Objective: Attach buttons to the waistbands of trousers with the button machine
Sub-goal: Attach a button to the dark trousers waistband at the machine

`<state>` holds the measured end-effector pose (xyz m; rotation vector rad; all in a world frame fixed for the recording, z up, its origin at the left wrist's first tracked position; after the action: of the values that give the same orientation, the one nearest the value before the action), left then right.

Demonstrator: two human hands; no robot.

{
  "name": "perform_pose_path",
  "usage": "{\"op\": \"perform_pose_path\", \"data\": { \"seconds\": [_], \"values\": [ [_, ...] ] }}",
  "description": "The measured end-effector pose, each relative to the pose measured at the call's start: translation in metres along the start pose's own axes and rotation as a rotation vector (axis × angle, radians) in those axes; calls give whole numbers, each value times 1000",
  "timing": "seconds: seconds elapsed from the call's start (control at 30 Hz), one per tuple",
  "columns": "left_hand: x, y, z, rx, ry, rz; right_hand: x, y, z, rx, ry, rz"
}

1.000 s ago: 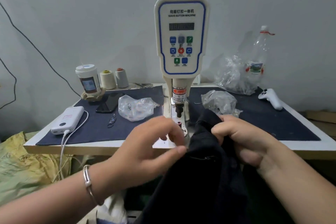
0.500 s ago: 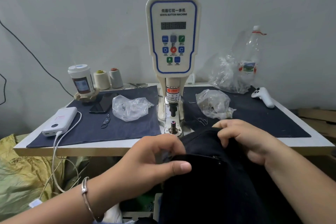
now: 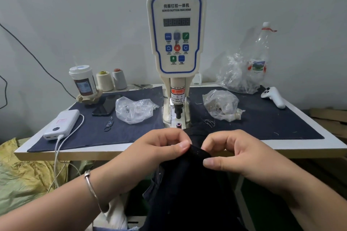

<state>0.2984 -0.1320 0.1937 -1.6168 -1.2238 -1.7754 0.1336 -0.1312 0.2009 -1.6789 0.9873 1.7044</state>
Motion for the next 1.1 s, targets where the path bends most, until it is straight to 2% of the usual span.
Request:
{"op": "perform_pose_path", "data": {
  "seconds": [0.1, 0.27, 0.4, 0.53, 0.63, 0.83, 1.1],
  "values": [
    [-5, 8, 4, -47, 45, -3, 1, 3, -1, -132, -76, 29],
    [-15, 14, 7, -116, 73, 46, 6, 12, -8, -220, -141, 164],
    [-23, 17, 2, -107, 70, 57, 14, 18, -14, -278, -136, 5],
    [-40, 18, -3, -70, 65, 219, 35, 24, -23, -291, -158, -178],
    [-59, 21, -10, -11, 92, 305, 54, 32, -39, -198, -191, -277],
    [-92, 52, -38, 255, 110, 211, 73, 53, -94, 105, -170, -356],
    [-126, 78, -74, 318, 85, 97, 92, 77, -126, 306, -71, -320]
  ]
}}
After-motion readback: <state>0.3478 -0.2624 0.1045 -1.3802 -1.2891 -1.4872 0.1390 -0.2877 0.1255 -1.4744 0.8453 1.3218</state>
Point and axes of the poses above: each hand's wrist, its own z-axis away from the middle knuckle, its own y-axis out of the back of the hand, x = y × z, the point moved 5 cm from there along -z, towards the middle knuckle, and after that the axes turned 11 degrees about -z, right-handed, at the moved point
